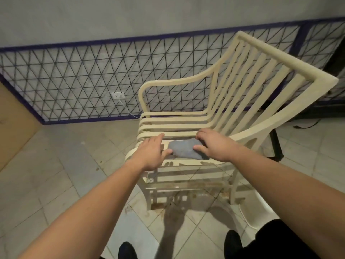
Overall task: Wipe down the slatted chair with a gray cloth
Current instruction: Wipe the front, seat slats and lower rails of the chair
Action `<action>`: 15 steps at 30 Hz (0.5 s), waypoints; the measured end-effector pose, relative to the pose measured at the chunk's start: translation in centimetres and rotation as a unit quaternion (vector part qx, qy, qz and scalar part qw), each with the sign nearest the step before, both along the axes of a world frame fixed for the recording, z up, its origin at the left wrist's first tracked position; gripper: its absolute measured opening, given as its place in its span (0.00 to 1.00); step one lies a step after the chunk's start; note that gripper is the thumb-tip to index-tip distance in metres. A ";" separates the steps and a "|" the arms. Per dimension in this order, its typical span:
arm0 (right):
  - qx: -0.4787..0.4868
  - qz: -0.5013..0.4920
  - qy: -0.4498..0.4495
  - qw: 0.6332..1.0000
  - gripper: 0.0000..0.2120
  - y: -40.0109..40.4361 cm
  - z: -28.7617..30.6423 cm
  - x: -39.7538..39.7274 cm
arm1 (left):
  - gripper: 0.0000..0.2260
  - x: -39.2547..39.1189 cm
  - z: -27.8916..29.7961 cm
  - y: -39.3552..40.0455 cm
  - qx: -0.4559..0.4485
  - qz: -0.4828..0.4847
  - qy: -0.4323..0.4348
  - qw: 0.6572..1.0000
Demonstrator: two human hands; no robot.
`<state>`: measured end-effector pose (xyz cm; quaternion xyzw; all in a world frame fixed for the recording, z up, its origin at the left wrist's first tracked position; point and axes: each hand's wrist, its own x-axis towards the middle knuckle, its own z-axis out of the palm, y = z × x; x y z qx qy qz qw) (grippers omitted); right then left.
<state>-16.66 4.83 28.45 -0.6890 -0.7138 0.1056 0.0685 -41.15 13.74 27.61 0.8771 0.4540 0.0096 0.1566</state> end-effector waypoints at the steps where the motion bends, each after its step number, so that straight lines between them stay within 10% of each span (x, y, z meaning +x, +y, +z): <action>1: 0.005 0.004 0.011 1.000 0.22 0.3 -0.3 -1.3 | 0.30 -0.9 -0.2 0.4 0.006 0.001 0.027 1.000; 4: 0.010 0.036 -0.003 0.999 0.32 1.0 -1.4 -5.5 | 0.23 -2.2 -0.7 0.4 0.020 -0.008 0.060 0.998; 15: 0.041 0.018 -0.219 0.975 0.20 -3.4 -0.8 2.2 | 0.21 -2.0 -1.2 0.1 0.005 0.003 0.070 0.998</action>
